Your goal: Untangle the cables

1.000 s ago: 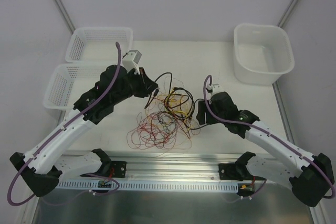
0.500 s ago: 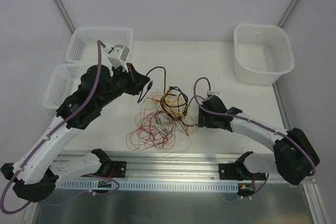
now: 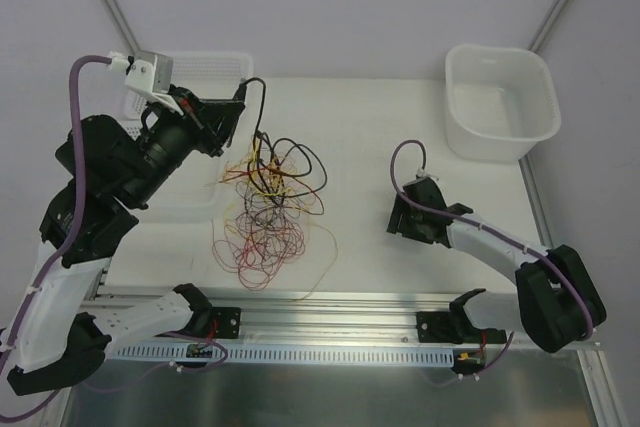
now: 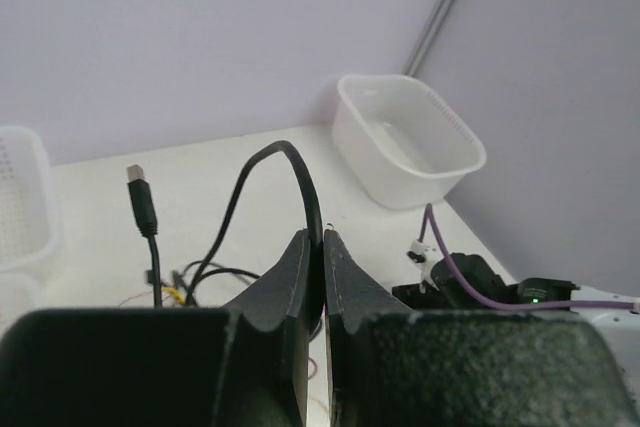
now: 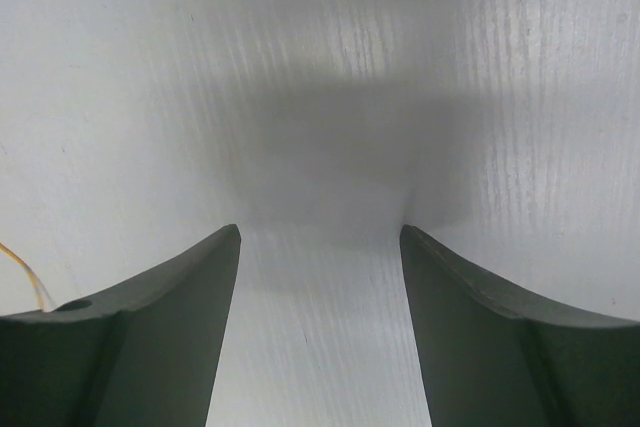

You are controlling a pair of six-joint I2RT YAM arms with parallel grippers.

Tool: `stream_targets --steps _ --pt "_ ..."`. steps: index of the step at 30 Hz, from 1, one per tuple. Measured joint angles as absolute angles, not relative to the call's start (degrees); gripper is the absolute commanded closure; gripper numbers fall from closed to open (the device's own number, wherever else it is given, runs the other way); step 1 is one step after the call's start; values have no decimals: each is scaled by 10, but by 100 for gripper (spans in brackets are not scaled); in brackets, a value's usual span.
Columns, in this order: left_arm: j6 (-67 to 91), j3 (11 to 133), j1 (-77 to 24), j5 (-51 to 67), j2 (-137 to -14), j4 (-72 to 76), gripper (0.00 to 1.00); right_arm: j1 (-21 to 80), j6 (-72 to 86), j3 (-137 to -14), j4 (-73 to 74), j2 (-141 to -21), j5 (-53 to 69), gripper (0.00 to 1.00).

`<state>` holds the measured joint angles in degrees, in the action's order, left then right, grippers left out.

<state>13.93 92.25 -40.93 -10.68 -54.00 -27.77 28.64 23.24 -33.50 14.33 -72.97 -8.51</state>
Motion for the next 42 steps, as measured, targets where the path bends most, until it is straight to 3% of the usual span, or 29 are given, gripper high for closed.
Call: stream_targets --steps 8,18,26,33,42 --pt "175 935 -435 -15 -597 -270 100 385 162 -349 176 -600 -84 31" --pt "200 907 -540 -26 -709 -278 100 478 115 -419 157 -436 -61 29" --pt "199 973 -578 -58 -718 -271 100 539 160 -440 84 -512 -59 29" --pt "200 954 -582 -89 -696 -259 100 568 190 -461 19 -588 -86 29" --pt "230 875 -593 -91 -676 -231 100 592 236 -485 -7 -674 -232 39"
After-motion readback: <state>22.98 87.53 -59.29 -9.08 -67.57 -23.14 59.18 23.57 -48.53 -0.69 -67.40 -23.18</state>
